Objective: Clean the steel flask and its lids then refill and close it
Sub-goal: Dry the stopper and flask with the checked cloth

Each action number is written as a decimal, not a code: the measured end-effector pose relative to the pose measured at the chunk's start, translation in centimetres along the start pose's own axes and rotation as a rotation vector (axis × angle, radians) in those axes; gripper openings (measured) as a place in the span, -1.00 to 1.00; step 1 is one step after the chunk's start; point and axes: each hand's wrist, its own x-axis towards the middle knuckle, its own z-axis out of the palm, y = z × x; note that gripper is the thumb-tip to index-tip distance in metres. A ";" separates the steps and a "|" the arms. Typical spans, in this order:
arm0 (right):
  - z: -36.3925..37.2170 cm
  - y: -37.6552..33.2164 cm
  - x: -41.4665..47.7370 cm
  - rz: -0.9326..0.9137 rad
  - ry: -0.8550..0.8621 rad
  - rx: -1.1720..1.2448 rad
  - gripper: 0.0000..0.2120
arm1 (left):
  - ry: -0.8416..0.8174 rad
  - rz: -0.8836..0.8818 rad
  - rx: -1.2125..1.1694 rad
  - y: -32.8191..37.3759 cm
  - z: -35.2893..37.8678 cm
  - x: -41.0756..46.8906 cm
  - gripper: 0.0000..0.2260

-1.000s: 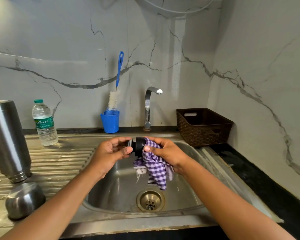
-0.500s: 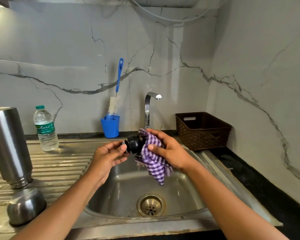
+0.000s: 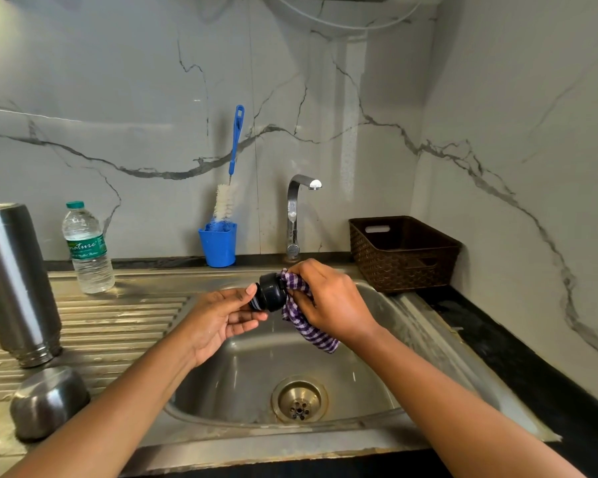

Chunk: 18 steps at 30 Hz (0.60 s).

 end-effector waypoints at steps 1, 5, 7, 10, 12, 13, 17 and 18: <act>0.0 0.0 0.0 -0.001 -0.008 -0.013 -0.75 | -0.006 0.000 0.013 0.0 0.0 0.0 -0.45; 0.2 -0.3 0.0 0.003 -0.005 -0.034 -0.77 | -0.015 0.022 0.056 0.2 -0.3 0.0 -0.12; 0.3 -0.6 -0.1 0.025 0.007 -0.027 -0.70 | -0.010 0.044 0.059 0.3 -0.2 0.1 -0.14; 0.5 -0.8 -0.2 0.142 0.043 0.045 -0.71 | -0.014 0.070 0.069 0.0 -0.1 0.2 -0.17; 0.7 -0.8 -0.2 0.262 0.054 0.130 -0.75 | -0.015 0.073 0.056 -0.1 0.1 0.0 -0.17; 0.7 -0.7 -0.1 0.356 0.063 0.195 -0.75 | -0.014 0.074 0.037 -0.2 0.3 -0.1 -0.19; -1.0 0.5 0.4 0.699 0.078 0.561 -0.76 | -0.011 0.066 -0.056 -0.8 0.3 0.1 -0.31; -1.4 0.9 0.3 0.694 0.070 0.629 -0.77 | -0.013 0.067 -0.070 -0.9 0.2 0.1 -0.29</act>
